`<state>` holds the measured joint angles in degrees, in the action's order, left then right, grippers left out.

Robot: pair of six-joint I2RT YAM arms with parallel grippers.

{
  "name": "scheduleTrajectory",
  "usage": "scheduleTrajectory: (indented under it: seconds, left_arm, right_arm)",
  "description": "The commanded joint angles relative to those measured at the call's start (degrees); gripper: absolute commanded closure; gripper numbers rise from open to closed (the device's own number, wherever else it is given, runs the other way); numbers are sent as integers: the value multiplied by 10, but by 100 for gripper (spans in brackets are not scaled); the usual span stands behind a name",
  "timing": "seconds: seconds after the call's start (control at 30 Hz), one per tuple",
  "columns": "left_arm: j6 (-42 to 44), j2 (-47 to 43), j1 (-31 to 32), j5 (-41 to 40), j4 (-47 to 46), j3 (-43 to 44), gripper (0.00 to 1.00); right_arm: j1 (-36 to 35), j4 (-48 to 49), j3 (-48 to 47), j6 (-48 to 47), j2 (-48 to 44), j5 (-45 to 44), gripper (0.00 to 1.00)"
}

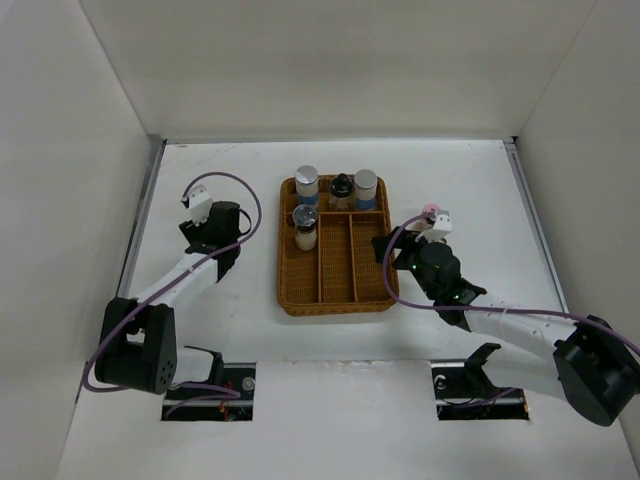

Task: Organize the condiment bottles

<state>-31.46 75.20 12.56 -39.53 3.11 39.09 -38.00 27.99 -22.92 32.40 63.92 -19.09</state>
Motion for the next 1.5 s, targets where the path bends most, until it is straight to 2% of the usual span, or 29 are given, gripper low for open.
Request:
scheduleTrajectory:
  seconds: [0.0,0.07,0.17,0.37,0.47,0.6,0.73,0.97,1.03,1.1,1.23,1.33,1.47]
  left_arm:
    - [-5,-14,-4,13,-45,9,44]
    - [-2,-40,3,4,-45,4,51]
    - [10,-93,29,2,-8,19,53]
    - [36,-192,142,9,62,57,56]
    - [52,-216,223,14,67,57,56]
    - [50,-208,302,24,80,60,57]
    - [56,-182,369,28,51,59,57]
    - [71,-106,390,38,-6,28,57]
    - [72,-90,389,48,-25,17,56]
    - [78,-73,388,56,-52,2,55]
    - [84,-47,385,65,-64,-5,50]
    - [91,-43,384,65,-72,-15,37]
    - [91,-73,382,60,-88,-31,17]
  right_arm:
    - [-6,37,-17,2,-2,8,12]
    - [-6,40,-16,-2,-5,2,12]
    - [-6,39,-17,4,3,7,12]
    - [-5,38,-15,2,-5,4,12]
    - [-7,36,-15,-4,-10,-1,13]
    - [-3,35,-12,-3,-9,-9,13]
    - [-6,36,-15,-11,-9,-16,13]
    - [-5,32,-13,-20,-14,-31,13]
    - [-1,32,-12,-20,-16,-34,16]
    - [-4,29,-13,-24,-18,-35,20]
    - [-4,24,-19,-39,-20,-49,37]
    - [1,-1,-27,-38,-34,-55,48]
    - [6,-22,-48,-41,-42,-88,47]
